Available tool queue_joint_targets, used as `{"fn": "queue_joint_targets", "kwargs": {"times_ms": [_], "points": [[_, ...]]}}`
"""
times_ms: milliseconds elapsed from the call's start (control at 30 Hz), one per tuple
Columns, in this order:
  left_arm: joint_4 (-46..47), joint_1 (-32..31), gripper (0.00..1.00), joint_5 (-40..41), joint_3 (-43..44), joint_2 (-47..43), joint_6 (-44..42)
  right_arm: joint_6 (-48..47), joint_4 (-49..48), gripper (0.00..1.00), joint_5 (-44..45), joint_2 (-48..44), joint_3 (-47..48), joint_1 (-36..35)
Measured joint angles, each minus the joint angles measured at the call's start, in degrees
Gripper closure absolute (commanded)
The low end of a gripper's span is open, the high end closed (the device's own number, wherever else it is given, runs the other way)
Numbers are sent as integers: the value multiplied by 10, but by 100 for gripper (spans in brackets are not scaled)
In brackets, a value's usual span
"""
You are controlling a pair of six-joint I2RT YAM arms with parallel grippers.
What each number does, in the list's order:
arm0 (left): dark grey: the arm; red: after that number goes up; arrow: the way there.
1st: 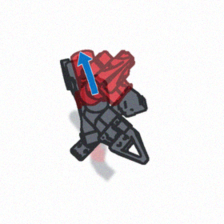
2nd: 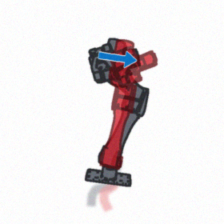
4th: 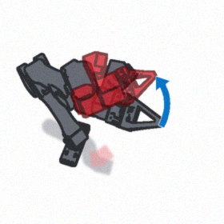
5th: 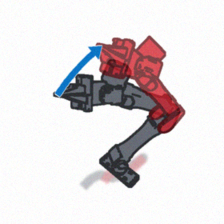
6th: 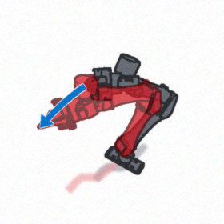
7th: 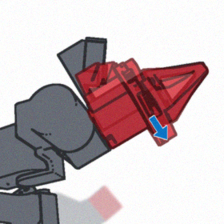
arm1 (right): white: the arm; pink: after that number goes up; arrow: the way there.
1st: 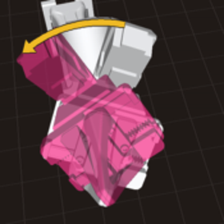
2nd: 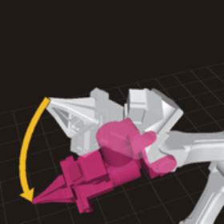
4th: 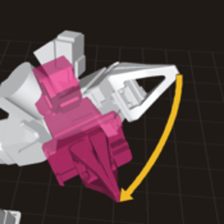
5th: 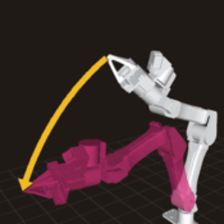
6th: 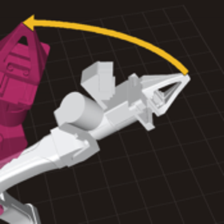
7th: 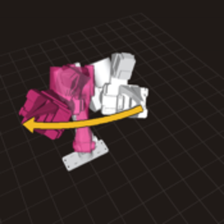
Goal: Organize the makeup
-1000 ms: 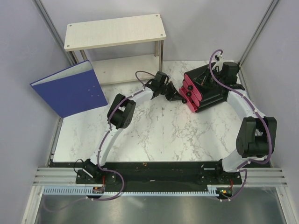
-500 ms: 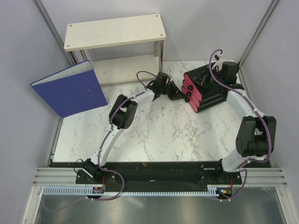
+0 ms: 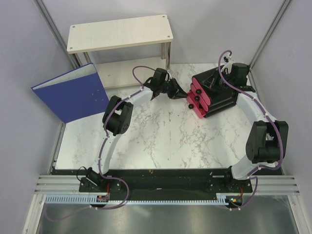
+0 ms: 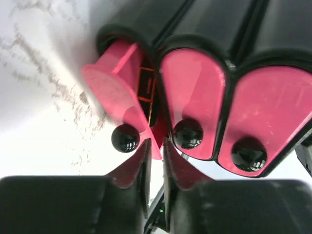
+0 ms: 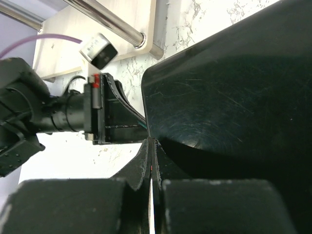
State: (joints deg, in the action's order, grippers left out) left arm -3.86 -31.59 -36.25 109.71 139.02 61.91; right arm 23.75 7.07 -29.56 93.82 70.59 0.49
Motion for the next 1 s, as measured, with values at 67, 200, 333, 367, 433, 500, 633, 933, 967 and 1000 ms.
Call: {"fn": "queue_joint_targets", "kwargs": {"times_ms": [67, 200, 333, 367, 433, 500, 633, 933, 967, 1000], "points": [[-5, 1, 98, -1, 13, 0, -9, 0, 4, 100, 0, 0, 3, 0], [-26, -2, 98, 1, 13, 0, -14, 0, 8, 100, 0, -1, 3, 0], [-59, -7, 98, 11, 13, 0, -15, 0, 9, 100, 1, -4, -1, 0], [-67, -8, 98, 16, 14, 1, -16, 0, 9, 100, 1, -4, -1, 0], [-82, -10, 98, 19, 19, 5, -16, 0, 9, 100, 1, -4, -2, 0], [-94, -13, 98, 20, 39, 21, -15, 0, 9, 100, 1, -4, -2, 0], [-102, -21, 98, 21, 96, 66, -12, 0, 9, 100, 1, -4, -2, 0], [-80, -31, 98, 1, 164, 127, 17, 0, 10, 100, 1, -4, -2, 0], [-72, -31, 98, -2, 164, 129, 22, 0, 10, 100, 1, -4, -2, 0], [-59, -31, 98, -5, 164, 132, 27, 0, 10, 100, 1, -4, -2, 0]]}}
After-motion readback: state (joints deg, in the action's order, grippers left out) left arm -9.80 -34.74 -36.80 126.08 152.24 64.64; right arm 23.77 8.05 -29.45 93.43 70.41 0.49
